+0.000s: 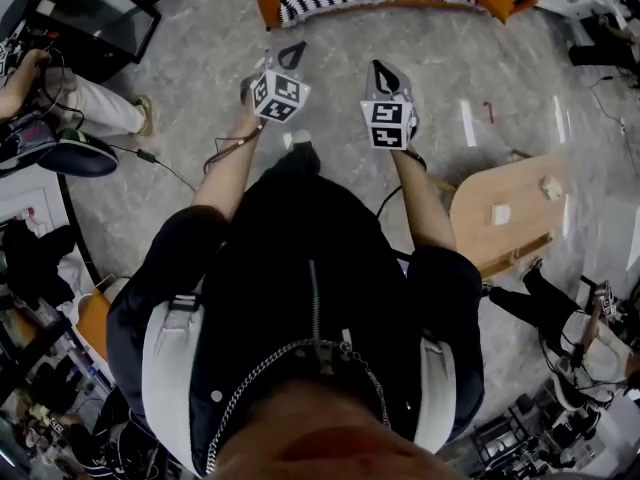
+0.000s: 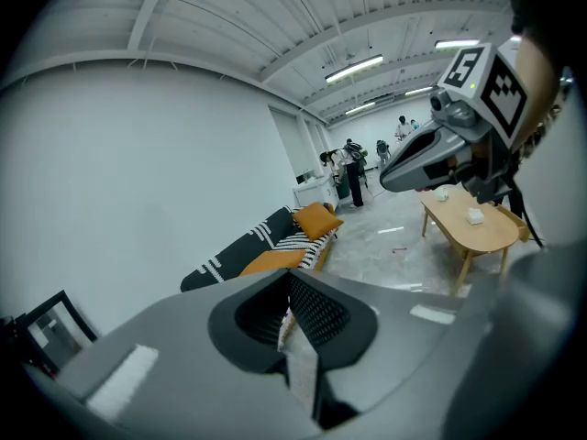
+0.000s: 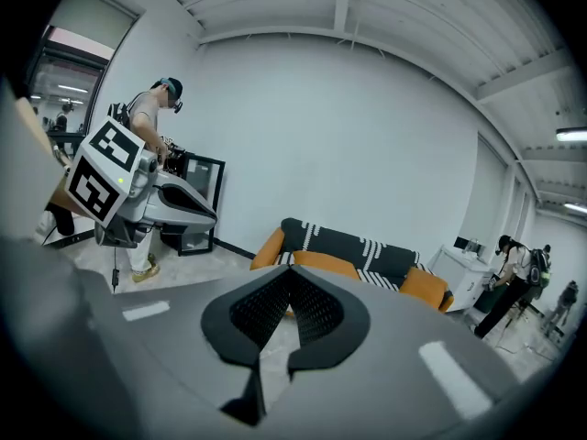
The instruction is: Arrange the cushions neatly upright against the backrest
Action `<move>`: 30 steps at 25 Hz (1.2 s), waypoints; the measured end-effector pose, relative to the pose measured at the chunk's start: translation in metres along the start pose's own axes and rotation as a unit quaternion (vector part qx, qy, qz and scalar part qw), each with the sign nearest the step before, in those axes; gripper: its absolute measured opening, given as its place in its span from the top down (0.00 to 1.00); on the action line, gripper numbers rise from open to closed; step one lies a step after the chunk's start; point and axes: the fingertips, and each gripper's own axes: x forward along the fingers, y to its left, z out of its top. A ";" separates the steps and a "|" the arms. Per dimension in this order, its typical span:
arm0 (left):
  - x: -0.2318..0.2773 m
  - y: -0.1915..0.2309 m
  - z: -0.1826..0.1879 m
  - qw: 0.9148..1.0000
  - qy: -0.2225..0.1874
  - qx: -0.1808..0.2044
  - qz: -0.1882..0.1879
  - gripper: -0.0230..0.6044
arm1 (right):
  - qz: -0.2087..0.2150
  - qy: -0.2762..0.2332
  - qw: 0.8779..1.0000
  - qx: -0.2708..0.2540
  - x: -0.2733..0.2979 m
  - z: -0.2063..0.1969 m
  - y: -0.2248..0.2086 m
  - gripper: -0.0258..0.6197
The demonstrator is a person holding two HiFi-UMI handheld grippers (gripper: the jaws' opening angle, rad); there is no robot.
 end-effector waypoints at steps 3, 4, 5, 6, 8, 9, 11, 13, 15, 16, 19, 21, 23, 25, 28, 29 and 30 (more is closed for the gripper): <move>0.034 0.033 0.010 1.000 -0.005 -0.002 0.000 0.94 | -0.004 0.001 1.000 0.002 0.041 0.018 -0.022 0.96; 0.044 0.044 0.013 1.000 -0.007 -0.003 0.001 0.94 | -0.006 0.001 1.000 0.004 0.053 0.024 -0.028 0.96; 0.053 0.056 0.015 1.000 -0.009 -0.003 0.001 0.94 | -0.008 0.001 1.000 0.007 0.066 0.030 -0.032 0.96; 0.062 0.067 0.017 1.000 -0.011 -0.004 0.002 0.94 | -0.009 0.001 1.000 0.009 0.077 0.036 -0.037 0.96; 0.080 0.085 0.022 1.000 -0.014 -0.003 0.002 0.94 | -0.010 -0.001 1.000 0.010 0.098 0.048 -0.045 0.96; 0.088 0.091 0.025 1.000 -0.015 -0.002 0.002 0.95 | -0.010 -0.002 1.000 0.009 0.107 0.052 -0.050 0.96; 0.107 0.099 0.030 1.000 -0.013 -0.003 -0.001 0.94 | -0.009 -0.001 1.000 0.009 0.123 0.057 -0.062 0.96; 0.128 0.105 0.033 1.000 -0.011 -0.006 -0.004 0.94 | -0.009 0.000 1.000 0.012 0.141 0.060 -0.077 0.96; 0.151 0.111 0.036 1.000 -0.008 -0.007 -0.004 0.94 | -0.006 -0.002 1.000 0.020 0.161 0.063 -0.091 0.96; 0.163 0.113 0.037 1.000 -0.006 -0.008 -0.004 0.94 | -0.003 -0.003 1.000 0.022 0.172 0.064 -0.097 0.96; 0.202 0.123 0.042 1.000 -0.001 -0.013 0.000 0.95 | 0.012 -0.003 1.000 0.023 0.208 0.064 -0.118 0.96; 0.229 0.131 0.048 1.000 0.004 -0.024 0.004 0.94 | 0.020 -0.003 1.000 0.020 0.232 0.068 -0.138 0.96; 0.254 0.138 0.055 0.999 0.012 -0.037 0.012 0.95 | 0.028 -0.005 0.999 0.016 0.256 0.076 -0.162 0.96; 0.279 0.145 0.059 0.998 0.023 -0.047 0.022 0.95 | 0.040 -0.009 0.999 0.013 0.281 0.085 -0.185 0.96; 0.329 0.151 0.067 0.997 0.039 -0.056 0.035 0.94 | 0.064 -0.017 0.998 -0.007 0.320 0.091 -0.226 0.96; 0.347 0.153 0.072 0.996 0.043 -0.059 0.041 0.94 | 0.072 -0.019 0.997 -0.015 0.333 0.091 -0.243 0.96; 0.365 0.156 0.075 0.996 0.048 -0.062 0.046 0.94 | 0.077 -0.020 0.997 -0.022 0.346 0.090 -0.259 0.96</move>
